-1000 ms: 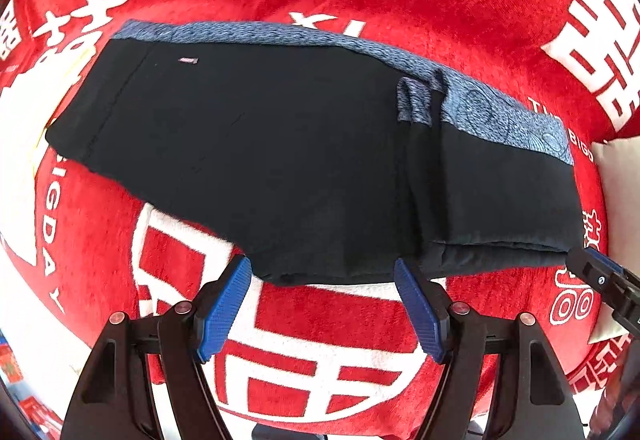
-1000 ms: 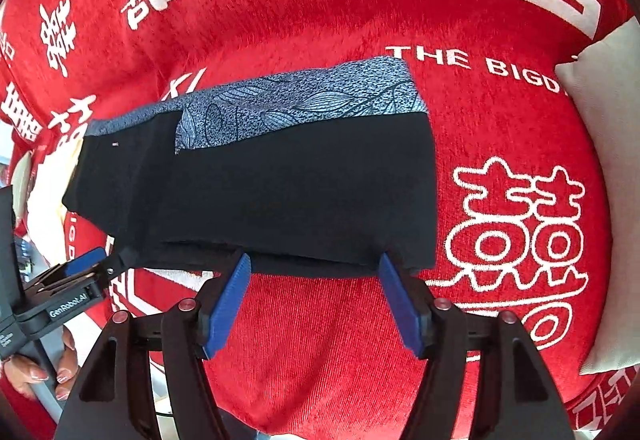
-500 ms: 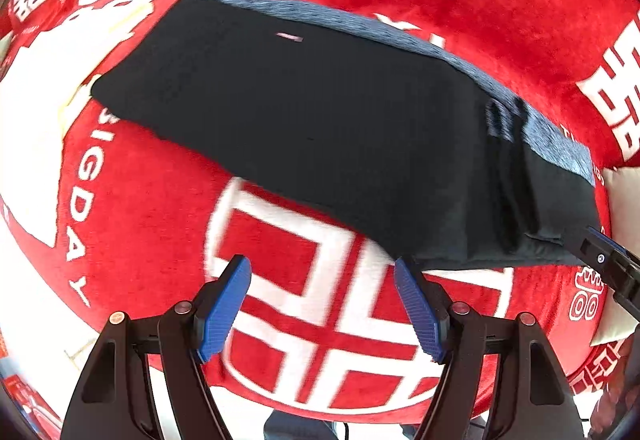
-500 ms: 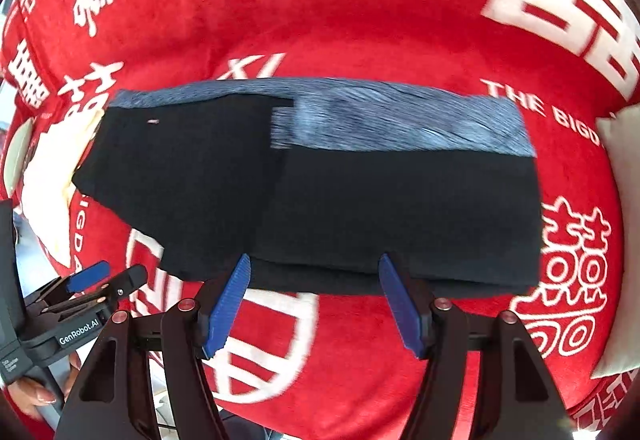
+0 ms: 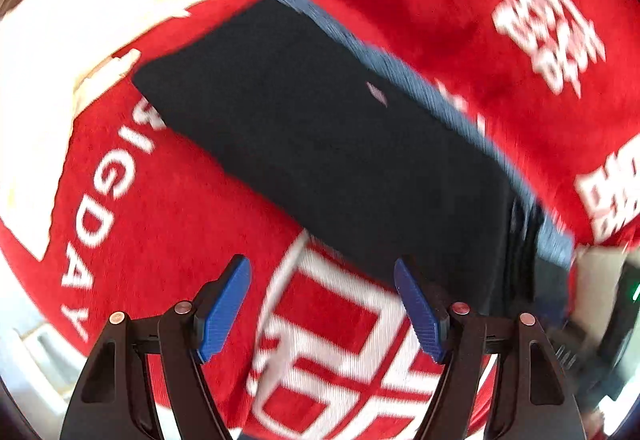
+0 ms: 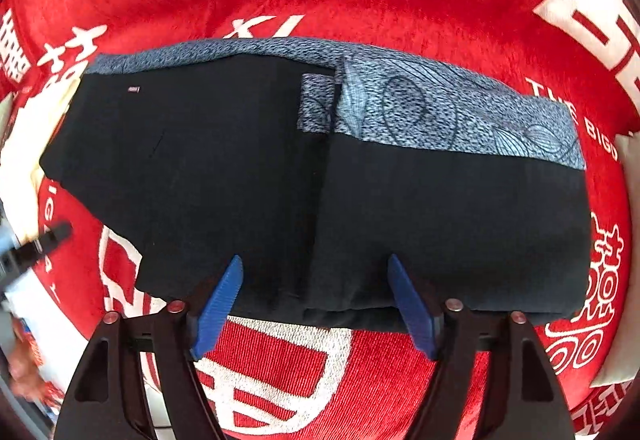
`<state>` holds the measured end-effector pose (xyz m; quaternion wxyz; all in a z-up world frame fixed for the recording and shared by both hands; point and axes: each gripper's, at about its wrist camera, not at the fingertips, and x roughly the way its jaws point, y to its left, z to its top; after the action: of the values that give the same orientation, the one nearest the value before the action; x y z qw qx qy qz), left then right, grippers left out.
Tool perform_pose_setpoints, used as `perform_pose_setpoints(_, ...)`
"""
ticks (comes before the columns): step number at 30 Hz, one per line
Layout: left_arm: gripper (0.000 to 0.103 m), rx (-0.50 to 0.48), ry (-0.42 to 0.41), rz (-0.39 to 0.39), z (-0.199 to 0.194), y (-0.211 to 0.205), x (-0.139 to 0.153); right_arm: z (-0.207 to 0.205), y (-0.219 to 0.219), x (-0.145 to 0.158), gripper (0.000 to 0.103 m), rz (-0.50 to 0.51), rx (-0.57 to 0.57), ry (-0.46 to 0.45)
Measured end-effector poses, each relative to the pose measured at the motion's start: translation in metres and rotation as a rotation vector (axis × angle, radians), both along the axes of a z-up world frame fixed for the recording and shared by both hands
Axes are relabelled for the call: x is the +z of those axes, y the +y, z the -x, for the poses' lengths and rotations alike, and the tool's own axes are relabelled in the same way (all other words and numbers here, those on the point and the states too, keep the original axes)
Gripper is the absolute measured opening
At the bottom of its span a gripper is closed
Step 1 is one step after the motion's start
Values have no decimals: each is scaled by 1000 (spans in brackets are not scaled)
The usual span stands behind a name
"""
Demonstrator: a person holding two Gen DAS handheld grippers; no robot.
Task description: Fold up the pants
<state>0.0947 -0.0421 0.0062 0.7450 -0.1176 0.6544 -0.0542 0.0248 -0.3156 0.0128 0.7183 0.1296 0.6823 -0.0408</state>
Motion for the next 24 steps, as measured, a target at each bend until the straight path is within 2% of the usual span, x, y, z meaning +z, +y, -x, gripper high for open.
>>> perform_pose_setpoints(6,75,168,-50,115,-26,51,-19,2,8,-4,85,23,27,-10)
perform_pose_setpoints(9,75,213,-48,211,-32,66,-35,1,9,-4,86,33,37,-10)
perform_pose_setpoints(13,75,215,-84,282,-35,70,-40,0,13,-5,87,51,56,-11)
perform_pose_setpoints(17,75,224,-97,319,-41,74,-42,0,13,-5,87,60,61,-11)
perform_pose_setpoints(22,80,243,-115,371,-56,74,-38,-1,15,-6,87,63,55,-11)
perform_pose_setpoints(24,87,232,-110,356,-61,71,-44,0,15,-6,87,62,53,-15)
